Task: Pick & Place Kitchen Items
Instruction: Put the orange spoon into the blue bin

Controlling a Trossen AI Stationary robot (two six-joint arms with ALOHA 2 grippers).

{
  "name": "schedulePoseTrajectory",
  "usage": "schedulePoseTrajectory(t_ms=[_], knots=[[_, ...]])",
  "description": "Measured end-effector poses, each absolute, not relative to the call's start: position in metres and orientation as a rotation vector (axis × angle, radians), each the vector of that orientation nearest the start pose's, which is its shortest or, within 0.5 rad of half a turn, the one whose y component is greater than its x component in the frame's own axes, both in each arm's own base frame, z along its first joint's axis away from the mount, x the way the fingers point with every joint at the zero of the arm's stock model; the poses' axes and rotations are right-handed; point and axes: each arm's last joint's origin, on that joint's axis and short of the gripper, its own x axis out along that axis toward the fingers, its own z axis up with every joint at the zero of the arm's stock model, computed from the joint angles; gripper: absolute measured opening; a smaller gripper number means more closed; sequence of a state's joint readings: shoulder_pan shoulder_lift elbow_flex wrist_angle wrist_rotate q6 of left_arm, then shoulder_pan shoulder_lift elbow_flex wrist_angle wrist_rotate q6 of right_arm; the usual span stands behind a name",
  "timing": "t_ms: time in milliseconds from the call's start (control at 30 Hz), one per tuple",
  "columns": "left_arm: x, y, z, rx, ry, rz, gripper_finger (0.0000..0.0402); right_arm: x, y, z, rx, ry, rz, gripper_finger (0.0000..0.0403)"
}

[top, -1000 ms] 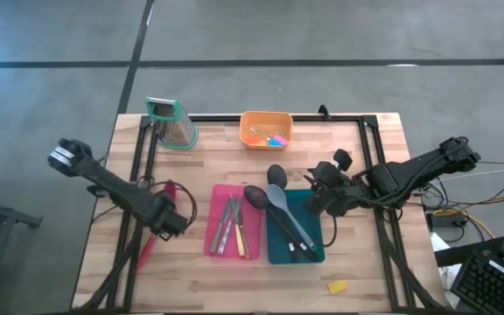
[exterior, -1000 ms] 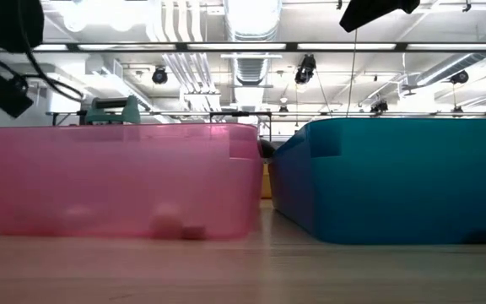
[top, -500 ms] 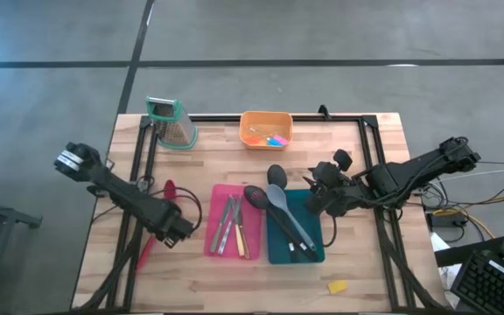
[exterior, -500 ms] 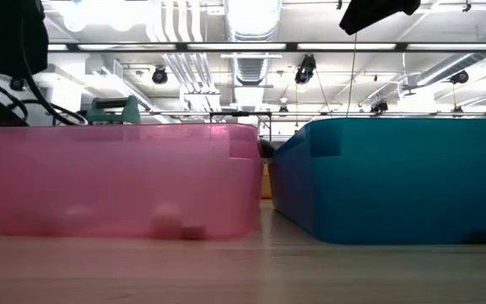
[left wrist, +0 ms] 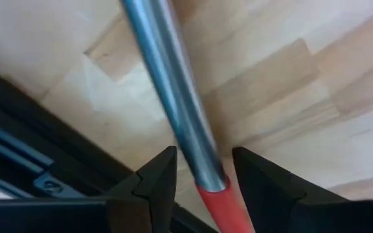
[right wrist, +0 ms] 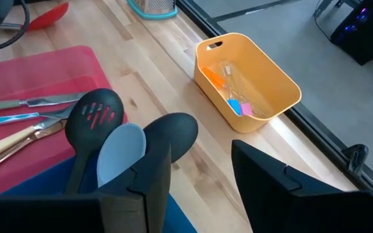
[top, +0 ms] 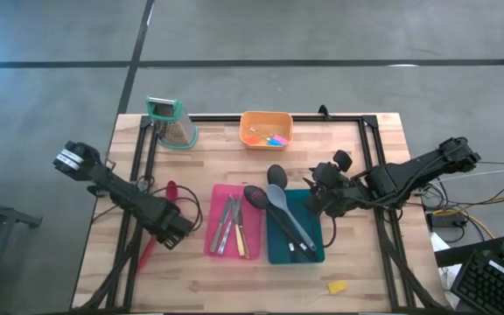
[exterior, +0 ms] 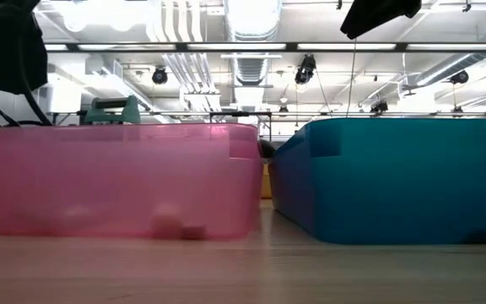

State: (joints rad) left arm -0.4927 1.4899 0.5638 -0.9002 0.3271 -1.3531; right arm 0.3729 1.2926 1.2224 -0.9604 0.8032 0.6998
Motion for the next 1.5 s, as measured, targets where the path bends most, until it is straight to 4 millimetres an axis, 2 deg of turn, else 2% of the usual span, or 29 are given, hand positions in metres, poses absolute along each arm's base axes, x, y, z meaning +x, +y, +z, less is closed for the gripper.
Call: schedulePoseTrajectory(t_ms=[100, 267, 433, 567, 667, 900, 1133, 1333, 1500], knots=[[0.148, -0.090, 0.115, -0.743, 1.867, 0.703, 0.0144, 0.232, 0.068, 0.325, 0.072, 0.667, -0.654, 0.0156], [0.150, -0.089, 0.118, -0.784, 1.841, 0.716, 0.0073, 0.232, 0.069, 0.325, 0.072, 0.667, -0.654, 0.0137], [0.150, -0.087, 0.123, -0.795, 1.811, 0.680, 0.0071, 0.232, 0.069, 0.325, 0.071, 0.667, -0.654, 0.0116], [0.149, -0.086, 0.136, -0.806, 1.761, 0.622, 0.0071, 0.232, 0.069, 0.325, 0.072, 0.667, -0.654, 0.0099], [0.148, -0.082, 0.152, -0.743, 1.630, 0.615, 0.0052, 0.232, 0.068, 0.325, 0.072, 0.667, -0.654, 0.0087], [0.148, -0.075, 0.199, -0.745, 1.326, 0.599, 0.0052, 0.232, 0.068, 0.325, 0.071, 0.667, -0.654, 0.0060], [0.144, -0.070, 0.242, -0.671, 1.142, 0.597, 0.0052, 0.232, 0.068, 0.325, 0.071, 0.668, -0.654, 0.0043], [0.151, -0.071, 0.271, -0.562, 0.989, 0.541, 0.0052, 0.232, 0.071, 0.324, 0.069, 0.667, -0.644, 0.0052], [0.162, -0.072, 0.291, -0.394, 0.789, 0.487, 0.0052, 0.231, 0.085, 0.306, 0.051, 0.648, -0.596, 0.0068]])
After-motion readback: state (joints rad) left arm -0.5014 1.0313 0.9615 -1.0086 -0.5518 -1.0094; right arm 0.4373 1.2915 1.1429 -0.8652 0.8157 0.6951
